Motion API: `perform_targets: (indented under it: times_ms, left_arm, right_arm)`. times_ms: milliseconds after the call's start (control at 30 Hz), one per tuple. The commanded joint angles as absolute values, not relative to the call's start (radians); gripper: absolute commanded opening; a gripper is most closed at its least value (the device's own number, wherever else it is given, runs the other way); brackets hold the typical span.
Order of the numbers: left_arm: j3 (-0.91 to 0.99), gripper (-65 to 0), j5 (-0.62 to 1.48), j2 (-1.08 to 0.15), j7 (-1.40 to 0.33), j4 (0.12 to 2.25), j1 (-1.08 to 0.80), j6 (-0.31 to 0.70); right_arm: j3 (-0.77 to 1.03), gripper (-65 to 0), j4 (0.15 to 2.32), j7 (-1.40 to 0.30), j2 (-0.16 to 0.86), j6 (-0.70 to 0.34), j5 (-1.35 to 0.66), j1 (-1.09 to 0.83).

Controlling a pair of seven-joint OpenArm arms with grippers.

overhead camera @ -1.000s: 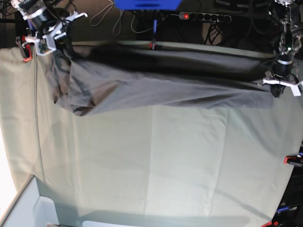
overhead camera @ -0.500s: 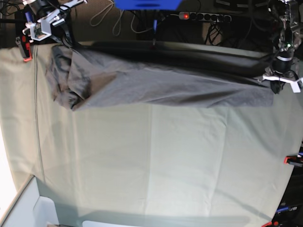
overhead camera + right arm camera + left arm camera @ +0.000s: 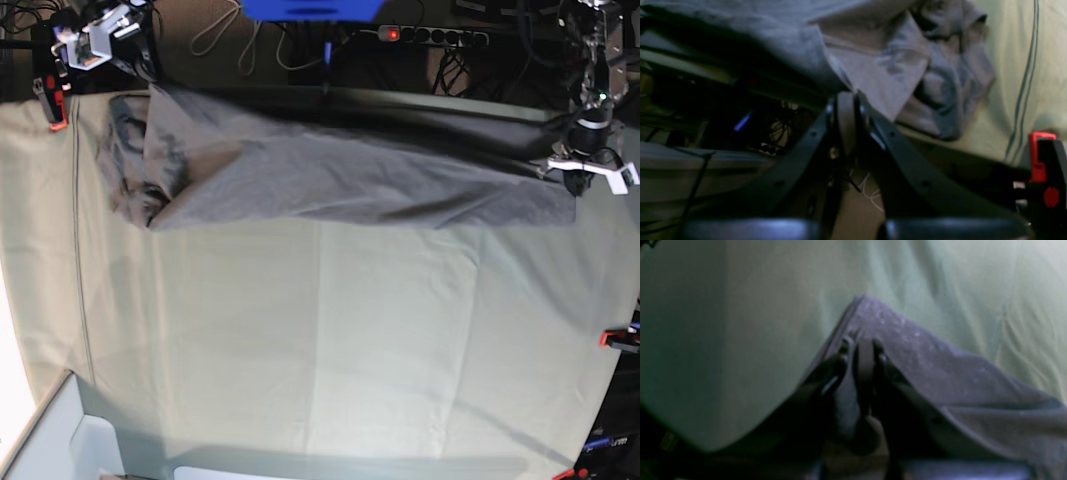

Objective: Layout the t-shirt on the table in an organized manner, then fold the t-shirt properly
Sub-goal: 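Lift the grey shirt strip ends with both grippers and pull it taut, then lower the strip and regrasp its end with the right gripper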

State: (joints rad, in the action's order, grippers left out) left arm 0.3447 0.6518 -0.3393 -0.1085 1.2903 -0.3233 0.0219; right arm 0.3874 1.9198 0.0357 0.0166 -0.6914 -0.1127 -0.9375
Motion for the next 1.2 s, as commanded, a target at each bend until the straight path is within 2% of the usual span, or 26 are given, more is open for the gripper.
perform_targets:
  times_ms: [0, 300, 500, 800, 900, 1000, 1167]
  left_arm:
    - [0.352, -65.0, 0.650, -0.355, -0.082, 1.314, -0.321, 0.021]
    - [0.358, -65.0, 0.650, -0.357, -0.082, 1.316, -0.317, 0.021]
    - [0.360, -65.0, 0.650, -0.357, -0.082, 1.317, -0.315, 0.021]
    - [0.355, -65.0, 0.650, -0.357, -0.082, 1.316, -0.315, 0.021]
    - [0.354, -65.0, 0.650, -0.357, -0.082, 1.313, -0.315, 0.021]
    - [0.352, -65.0, 0.650, -0.357, -0.084, 1.310, -0.317, 0.021]
    - [0.352, -65.0, 0.650, -0.357, -0.085, 1.316, -0.318, 0.021]
  right_arm:
    - [0.389, -65.0, 1.939, 0.065, 0.024, -0.698, -0.133, -0.961]
    - [0.325, -65.0, 1.940, 0.065, 0.033, -0.698, -0.128, -0.983]
    - [0.286, -65.0, 1.939, 0.064, 0.077, -0.698, -0.128, -0.977]
    - [0.357, -65.0, 1.934, 0.051, 0.079, -0.698, -0.127, -0.762]
    - [0.346, -65.0, 1.933, -0.015, 0.094, -0.698, -0.127, -0.662]
    - [0.334, -65.0, 1.926, -0.162, 0.093, -0.698, -0.127, -0.545]
    - [0.321, -65.0, 1.811, -0.334, 0.093, -0.698, -0.119, -0.367]
